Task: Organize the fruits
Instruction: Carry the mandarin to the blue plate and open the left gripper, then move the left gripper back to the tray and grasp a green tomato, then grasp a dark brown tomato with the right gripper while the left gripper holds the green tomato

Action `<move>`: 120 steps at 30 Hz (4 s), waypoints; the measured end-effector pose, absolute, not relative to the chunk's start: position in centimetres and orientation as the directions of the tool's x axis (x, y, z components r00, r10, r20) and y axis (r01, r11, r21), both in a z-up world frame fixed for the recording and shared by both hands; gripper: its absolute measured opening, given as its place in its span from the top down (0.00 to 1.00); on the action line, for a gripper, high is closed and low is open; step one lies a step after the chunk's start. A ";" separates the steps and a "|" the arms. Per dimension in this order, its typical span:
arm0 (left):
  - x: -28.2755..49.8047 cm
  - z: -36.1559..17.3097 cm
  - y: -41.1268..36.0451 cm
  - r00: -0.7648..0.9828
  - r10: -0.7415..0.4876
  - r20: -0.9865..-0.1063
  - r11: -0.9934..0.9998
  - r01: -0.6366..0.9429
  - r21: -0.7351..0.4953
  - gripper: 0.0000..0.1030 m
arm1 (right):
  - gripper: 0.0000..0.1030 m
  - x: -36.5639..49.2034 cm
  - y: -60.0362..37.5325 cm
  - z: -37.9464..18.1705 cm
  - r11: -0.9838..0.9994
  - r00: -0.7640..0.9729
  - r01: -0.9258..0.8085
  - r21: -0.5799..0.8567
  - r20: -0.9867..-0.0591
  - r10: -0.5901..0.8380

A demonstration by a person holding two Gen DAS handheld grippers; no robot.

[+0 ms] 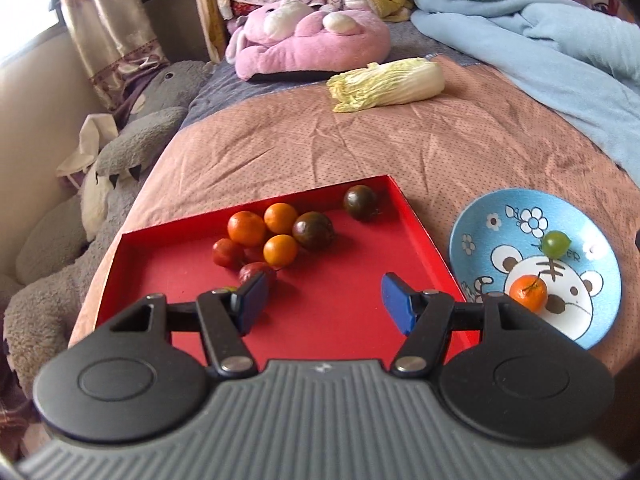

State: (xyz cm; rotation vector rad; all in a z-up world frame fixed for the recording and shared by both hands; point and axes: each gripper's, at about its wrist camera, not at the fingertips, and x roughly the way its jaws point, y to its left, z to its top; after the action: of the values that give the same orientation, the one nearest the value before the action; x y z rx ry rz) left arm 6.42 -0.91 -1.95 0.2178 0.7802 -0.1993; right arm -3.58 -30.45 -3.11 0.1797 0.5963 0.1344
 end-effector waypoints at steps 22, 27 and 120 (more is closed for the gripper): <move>9.1 -2.1 5.1 0.701 0.014 -0.713 0.994 0.070 0.088 0.36 | 0.09 -0.7 -24.7 -2.1 0.961 0.794 -0.202 0.189 -0.543 0.274; 9.0 -2.2 6.6 0.697 0.031 -0.716 0.996 0.036 0.078 0.36 | 0.09 0.8 -22.5 -2.0 0.953 0.784 -0.247 0.177 -0.541 0.304; 12.7 -7.0 6.0 0.584 0.018 -0.812 0.995 0.067 0.070 0.70 | 0.57 10.1 -10.1 -6.3 0.868 0.597 -0.470 0.162 -0.666 0.447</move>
State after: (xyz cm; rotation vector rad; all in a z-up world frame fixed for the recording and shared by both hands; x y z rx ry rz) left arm 12.65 6.04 -7.02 0.0964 0.9472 -0.0285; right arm 10.12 -10.14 -6.27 -0.0318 0.7646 0.5322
